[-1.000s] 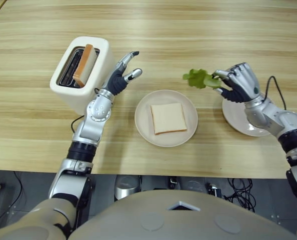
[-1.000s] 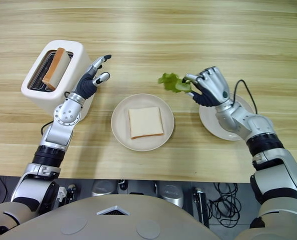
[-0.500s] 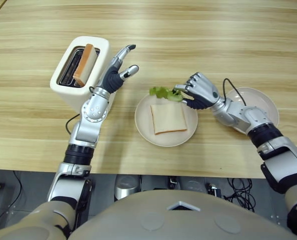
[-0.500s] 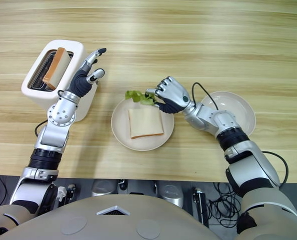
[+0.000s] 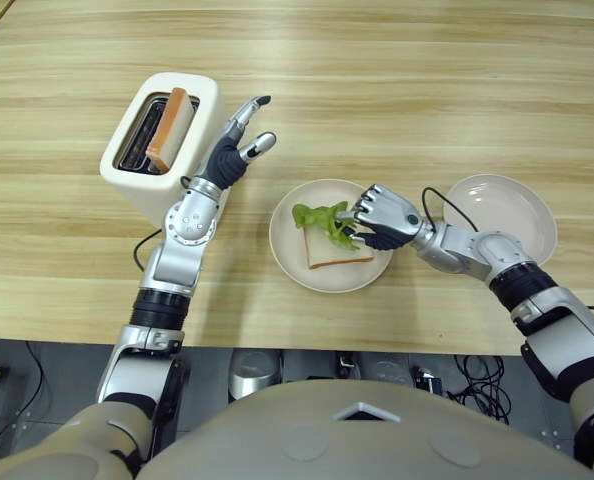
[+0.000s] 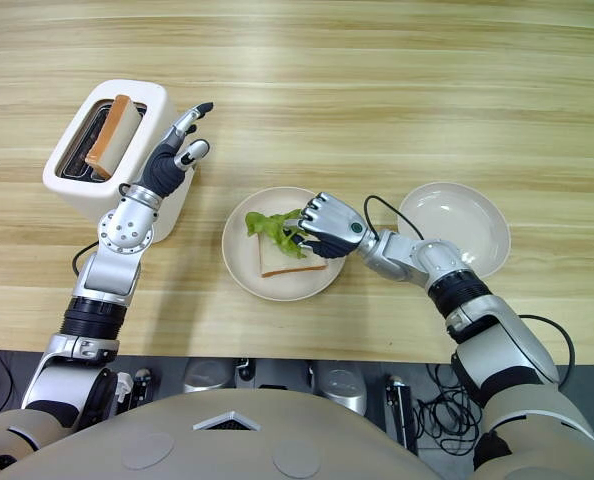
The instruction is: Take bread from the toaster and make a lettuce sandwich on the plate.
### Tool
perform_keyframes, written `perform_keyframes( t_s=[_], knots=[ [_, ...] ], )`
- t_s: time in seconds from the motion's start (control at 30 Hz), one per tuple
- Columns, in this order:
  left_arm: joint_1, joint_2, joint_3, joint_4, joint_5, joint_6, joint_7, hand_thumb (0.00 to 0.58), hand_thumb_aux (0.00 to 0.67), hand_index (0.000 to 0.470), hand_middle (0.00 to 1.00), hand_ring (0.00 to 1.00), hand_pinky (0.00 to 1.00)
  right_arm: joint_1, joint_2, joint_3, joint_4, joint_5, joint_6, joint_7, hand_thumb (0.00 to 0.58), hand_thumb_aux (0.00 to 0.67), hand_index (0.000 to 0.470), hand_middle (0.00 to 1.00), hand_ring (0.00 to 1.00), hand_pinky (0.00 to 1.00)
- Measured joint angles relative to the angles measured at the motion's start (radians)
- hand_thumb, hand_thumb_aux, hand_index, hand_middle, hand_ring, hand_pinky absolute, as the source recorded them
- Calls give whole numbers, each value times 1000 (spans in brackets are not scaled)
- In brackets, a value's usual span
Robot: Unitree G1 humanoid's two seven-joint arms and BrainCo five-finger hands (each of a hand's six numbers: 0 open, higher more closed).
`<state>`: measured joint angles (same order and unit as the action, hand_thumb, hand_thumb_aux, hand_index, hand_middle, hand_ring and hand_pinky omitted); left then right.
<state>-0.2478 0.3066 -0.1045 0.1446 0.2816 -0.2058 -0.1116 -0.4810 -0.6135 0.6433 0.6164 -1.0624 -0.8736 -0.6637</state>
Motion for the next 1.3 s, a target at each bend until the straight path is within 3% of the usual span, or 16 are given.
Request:
perform_keyframes(
  t_s=[0.5, 0.73, 0.77, 0.8, 1.3],
  knots=[
    [0, -1, 1, 10, -13, 0, -2, 0, 0, 0, 0, 0, 0, 22, -63, 9, 3, 13, -37, 203, 580, 670, 460, 1000, 1000, 1000],
    [12, -2, 1, 11, -16, 0, -2, 0, 0, 0, 0, 0, 0, 19, -60, 8, 3, 17, -37, 225, 580, 670, 460, 1000, 1000, 1000],
    [16, -2, 1, 11, -16, 0, -2, 0, 0, 0, 0, 0, 0, 19, -60, 7, 3, 19, -38, 226, 0, 0, 0, 580, 580, 580],
    [19, -2, 1, 11, -16, 0, -3, 0, 0, 0, 0, 0, 0, 19, -60, 6, 3, 20, -37, 225, 0, 0, 0, 0, 0, 0],
    [26, -5, -2, -8, -13, 0, -15, 0, 0, 0, 0, 0, 0, 19, -69, -83, -46, 59, 2, 194, 0, 0, 0, 0, 0, 0]
  ],
)
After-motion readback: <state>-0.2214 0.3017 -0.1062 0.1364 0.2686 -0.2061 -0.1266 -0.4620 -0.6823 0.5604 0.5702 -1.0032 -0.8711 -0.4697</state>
